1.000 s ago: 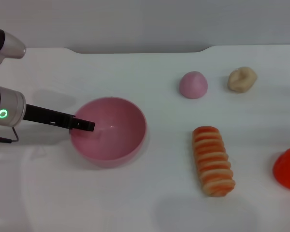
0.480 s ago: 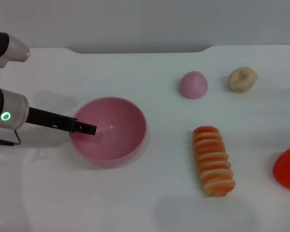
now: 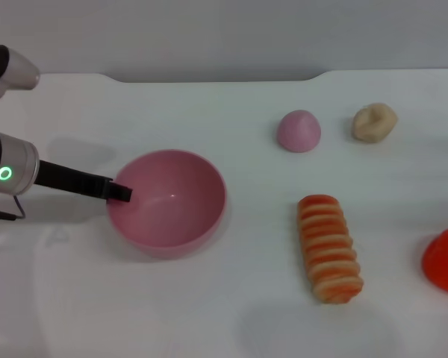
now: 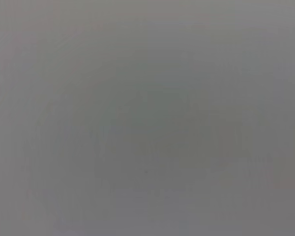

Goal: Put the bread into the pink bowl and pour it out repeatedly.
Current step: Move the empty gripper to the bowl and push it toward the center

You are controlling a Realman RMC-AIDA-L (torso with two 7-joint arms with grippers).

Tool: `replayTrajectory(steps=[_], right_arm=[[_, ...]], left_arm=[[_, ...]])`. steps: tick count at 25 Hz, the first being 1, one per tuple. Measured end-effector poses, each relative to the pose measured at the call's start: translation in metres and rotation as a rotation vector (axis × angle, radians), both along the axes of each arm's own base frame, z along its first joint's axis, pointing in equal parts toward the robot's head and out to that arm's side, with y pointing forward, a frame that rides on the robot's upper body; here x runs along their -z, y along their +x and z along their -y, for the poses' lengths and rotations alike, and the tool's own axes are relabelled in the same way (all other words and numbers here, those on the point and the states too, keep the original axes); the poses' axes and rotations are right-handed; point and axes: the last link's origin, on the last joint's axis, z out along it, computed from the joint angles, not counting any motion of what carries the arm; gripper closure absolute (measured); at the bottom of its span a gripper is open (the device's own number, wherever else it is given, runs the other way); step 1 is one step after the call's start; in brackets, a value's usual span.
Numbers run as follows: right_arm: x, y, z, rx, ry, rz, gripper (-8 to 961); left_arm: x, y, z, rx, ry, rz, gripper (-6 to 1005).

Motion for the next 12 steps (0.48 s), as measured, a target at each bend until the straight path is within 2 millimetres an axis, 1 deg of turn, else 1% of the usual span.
replayTrajectory(steps=[1, 4, 9, 12], right_arm=[[0.000, 0.000, 0.000, 0.000, 0.001, 0.000, 256], [-0.001, 0.000, -0.001, -0.002, 0.003, 0.000, 256], [-0.002, -0.002, -0.002, -0.006, 0.005, 0.001, 256], [-0.002, -0.002, -0.003, -0.004, 0.001, 0.001, 256]], left_arm=[[0.001, 0.000, -0.001, 0.005, -0.009, -0.018, 402], [0.003, 0.003, -0.002, 0.016, -0.035, -0.051, 623], [0.005, 0.009, -0.003, 0.030, -0.054, -0.062, 854], [0.005, 0.011, -0.005, 0.035, -0.049, -0.061, 906]])
